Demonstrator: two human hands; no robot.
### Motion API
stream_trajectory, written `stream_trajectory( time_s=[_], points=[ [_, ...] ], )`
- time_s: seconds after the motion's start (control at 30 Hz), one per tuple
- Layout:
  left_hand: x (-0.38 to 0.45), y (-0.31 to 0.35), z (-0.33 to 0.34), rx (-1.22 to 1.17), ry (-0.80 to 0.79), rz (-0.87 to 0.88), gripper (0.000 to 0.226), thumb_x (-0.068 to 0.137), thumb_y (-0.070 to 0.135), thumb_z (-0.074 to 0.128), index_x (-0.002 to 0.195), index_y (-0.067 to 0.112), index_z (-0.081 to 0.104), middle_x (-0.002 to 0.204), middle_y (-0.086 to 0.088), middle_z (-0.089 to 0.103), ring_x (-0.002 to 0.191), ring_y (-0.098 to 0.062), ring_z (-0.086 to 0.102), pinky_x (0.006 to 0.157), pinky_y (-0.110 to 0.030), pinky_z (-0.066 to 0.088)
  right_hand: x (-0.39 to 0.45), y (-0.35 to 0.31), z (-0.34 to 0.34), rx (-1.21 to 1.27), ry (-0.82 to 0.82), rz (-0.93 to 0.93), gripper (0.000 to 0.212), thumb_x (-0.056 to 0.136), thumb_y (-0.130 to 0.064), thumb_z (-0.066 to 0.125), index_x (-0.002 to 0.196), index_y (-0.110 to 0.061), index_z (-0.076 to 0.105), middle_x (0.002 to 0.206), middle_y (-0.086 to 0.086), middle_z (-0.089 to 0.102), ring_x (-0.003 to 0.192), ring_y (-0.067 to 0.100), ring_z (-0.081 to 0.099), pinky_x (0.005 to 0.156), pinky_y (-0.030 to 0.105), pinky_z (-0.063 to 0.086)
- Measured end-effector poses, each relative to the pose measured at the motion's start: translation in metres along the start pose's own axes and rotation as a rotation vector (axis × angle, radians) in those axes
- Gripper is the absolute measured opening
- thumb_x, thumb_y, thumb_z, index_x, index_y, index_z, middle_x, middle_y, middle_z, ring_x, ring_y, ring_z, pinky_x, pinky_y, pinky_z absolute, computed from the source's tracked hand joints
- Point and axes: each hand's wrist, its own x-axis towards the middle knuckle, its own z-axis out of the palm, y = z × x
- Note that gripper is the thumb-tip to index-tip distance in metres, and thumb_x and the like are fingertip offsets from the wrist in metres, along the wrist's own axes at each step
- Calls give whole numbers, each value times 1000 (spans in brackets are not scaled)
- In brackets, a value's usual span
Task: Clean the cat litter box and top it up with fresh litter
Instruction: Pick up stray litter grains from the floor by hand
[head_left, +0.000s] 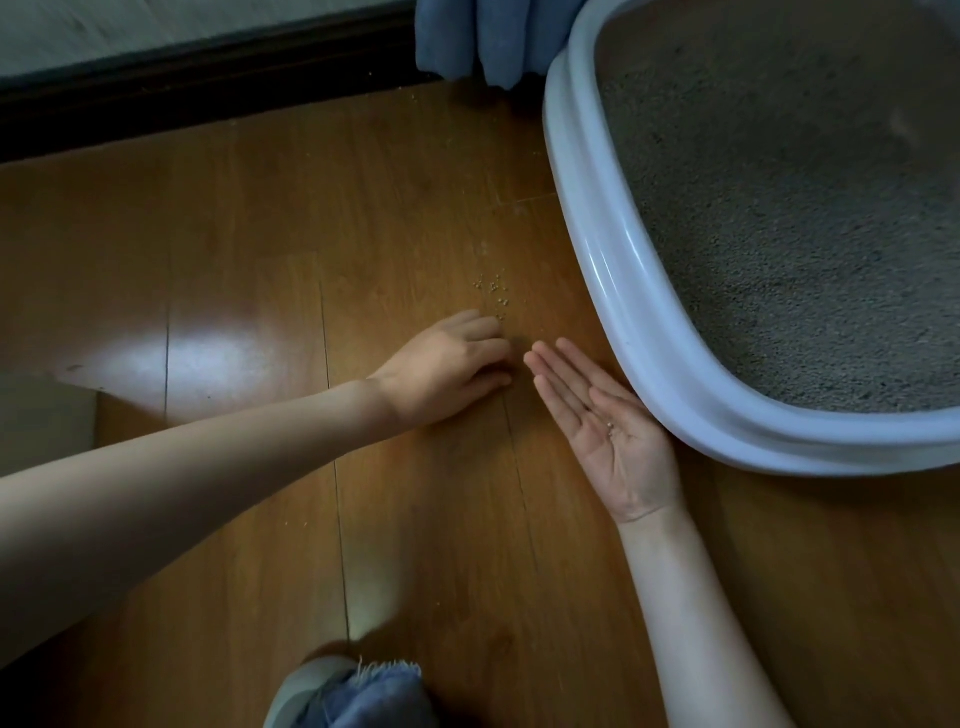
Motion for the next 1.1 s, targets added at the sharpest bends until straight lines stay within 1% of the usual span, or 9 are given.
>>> stream_trajectory(
  time_s=[0.1, 0.27, 0.4, 0.63, 0.77, 0.87, 0.97, 1.03, 1.1],
  points=[
    [3, 3, 2, -14, -3, 47, 21, 91, 23, 59, 100, 8, 71, 91, -6, 62, 84, -21, 57, 70, -35, 52, 1, 1, -4, 58, -47, -9, 46, 101, -5, 18, 143, 11, 29, 152, 29, 22, 144, 37, 21, 119, 44, 18],
    [5, 6, 9, -11, -40, 106, 24, 92, 27, 57, 97, 9, 72, 94, -7, 65, 86, -23, 58, 72, -37, 52, 4, 4, -5, 113, -62, -9, 47, 100, -22, 38, 133, 10, 48, 146, 27, 39, 139, 35, 35, 114, 43, 32],
    [7, 9, 13, 13, 3, 150, 15, 90, 18, 61, 87, 6, 71, 86, -7, 65, 79, -23, 57, 67, -37, 52, 4, 7, 0, 134, -92, -21, 51, 98, -27, 35, 130, 8, 53, 143, 26, 43, 136, 34, 40, 113, 42, 34],
    [14, 18, 18, 201, 56, 261, 20, 95, 10, 50, 85, 0, 64, 80, -12, 59, 69, -25, 53, 58, -33, 47, -3, 10, 10, 180, -2, -123, 49, 97, -26, 35, 118, 9, 63, 136, 26, 52, 128, 33, 50, 108, 41, 39],
    [11, 23, 5, 167, 108, 180, 22, 98, 14, 47, 89, 0, 62, 83, -13, 57, 72, -25, 51, 61, -33, 46, -12, 19, 15, 231, 128, -205, 45, 95, -24, 39, 115, 8, 63, 130, 24, 57, 123, 32, 56, 105, 42, 42],
    [1, 38, -7, 84, 183, 140, 22, 99, 15, 50, 89, 0, 63, 85, -11, 57, 75, -23, 49, 68, -31, 41, -15, 29, 21, 255, 157, -156, 46, 94, -26, 39, 105, 4, 71, 121, 23, 64, 111, 30, 64, 98, 38, 50],
    [-7, 54, -8, 32, 106, 219, 22, 100, 17, 51, 99, 3, 68, 97, -9, 63, 87, -21, 51, 74, -32, 46, -14, 41, 31, 272, 124, -35, 52, 97, -31, 34, 94, -1, 76, 99, 15, 71, 88, 20, 70, 81, 27, 53],
    [-11, 55, -7, 18, 75, 263, 22, 100, 18, 53, 101, 5, 71, 101, -7, 66, 94, -20, 54, 76, -34, 49, -12, 48, 33, 284, 114, 14, 55, 99, -33, 31, 91, -2, 77, 96, 12, 72, 90, 18, 69, 80, 25, 53],
    [-13, 49, -11, -13, 108, 254, 17, 97, 16, 60, 99, 4, 72, 97, -8, 66, 91, -19, 54, 76, -31, 49, -11, 50, 36, 275, 120, 10, 51, 96, -32, 36, 92, -1, 76, 97, 14, 71, 91, 20, 69, 84, 27, 53]
  ],
)
